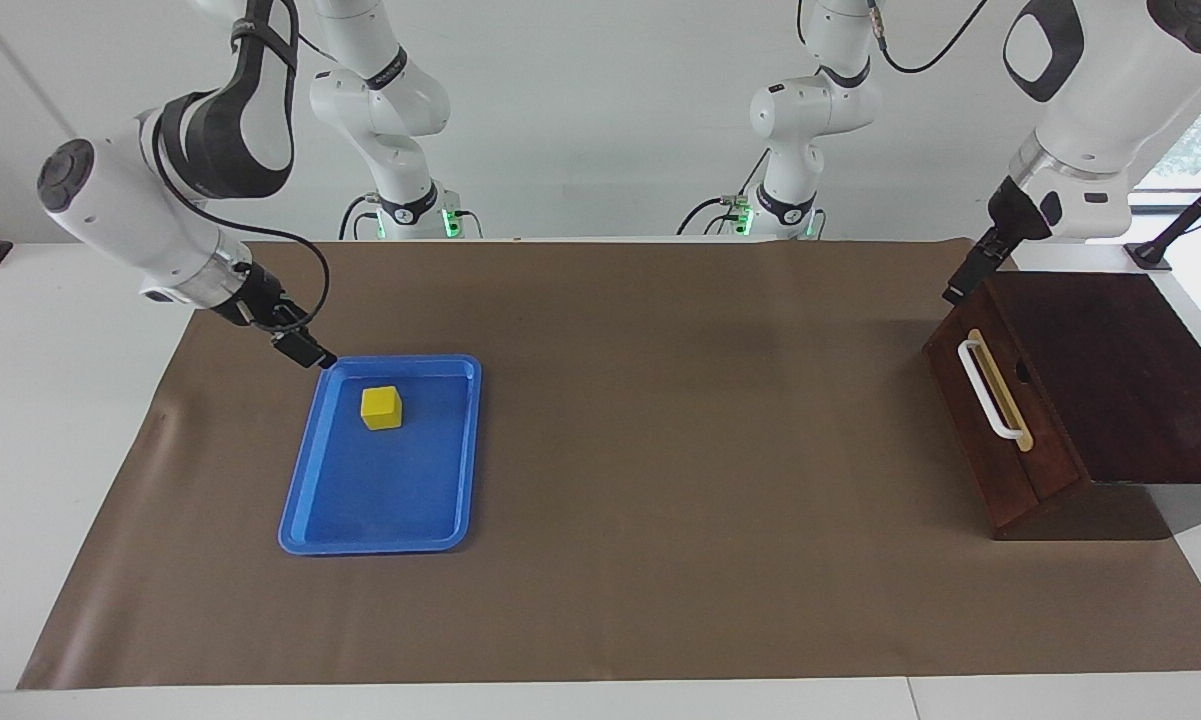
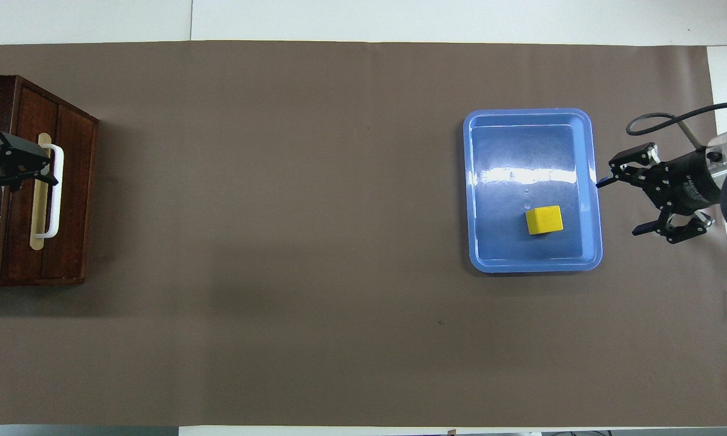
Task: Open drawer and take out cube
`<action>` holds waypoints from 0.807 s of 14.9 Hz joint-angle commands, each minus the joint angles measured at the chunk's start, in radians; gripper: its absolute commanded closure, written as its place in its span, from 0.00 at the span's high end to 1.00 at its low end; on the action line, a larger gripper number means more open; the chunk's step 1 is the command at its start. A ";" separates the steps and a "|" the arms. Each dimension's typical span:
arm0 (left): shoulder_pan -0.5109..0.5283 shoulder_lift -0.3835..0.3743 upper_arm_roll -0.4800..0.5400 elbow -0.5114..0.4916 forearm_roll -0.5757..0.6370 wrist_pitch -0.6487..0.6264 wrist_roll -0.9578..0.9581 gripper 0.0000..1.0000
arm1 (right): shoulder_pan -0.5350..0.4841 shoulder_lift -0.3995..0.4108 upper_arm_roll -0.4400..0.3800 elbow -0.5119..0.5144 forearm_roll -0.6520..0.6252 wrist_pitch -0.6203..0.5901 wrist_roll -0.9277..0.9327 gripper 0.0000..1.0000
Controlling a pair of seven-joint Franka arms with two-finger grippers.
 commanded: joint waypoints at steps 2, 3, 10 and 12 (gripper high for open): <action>-0.076 -0.028 0.053 -0.003 -0.015 -0.076 0.256 1.00 | 0.029 -0.043 0.013 0.066 -0.138 -0.047 -0.157 1.00; -0.081 -0.026 0.057 -0.003 -0.015 -0.076 0.313 1.00 | 0.036 -0.061 0.013 0.066 -0.163 -0.048 -0.203 1.00; -0.081 0.060 0.053 0.111 -0.018 -0.117 0.468 1.00 | 0.079 -0.112 0.022 0.052 -0.172 -0.082 -0.486 1.00; -0.081 0.061 0.058 0.115 -0.029 -0.125 0.513 1.00 | 0.085 -0.116 0.023 0.051 -0.172 -0.071 -0.497 1.00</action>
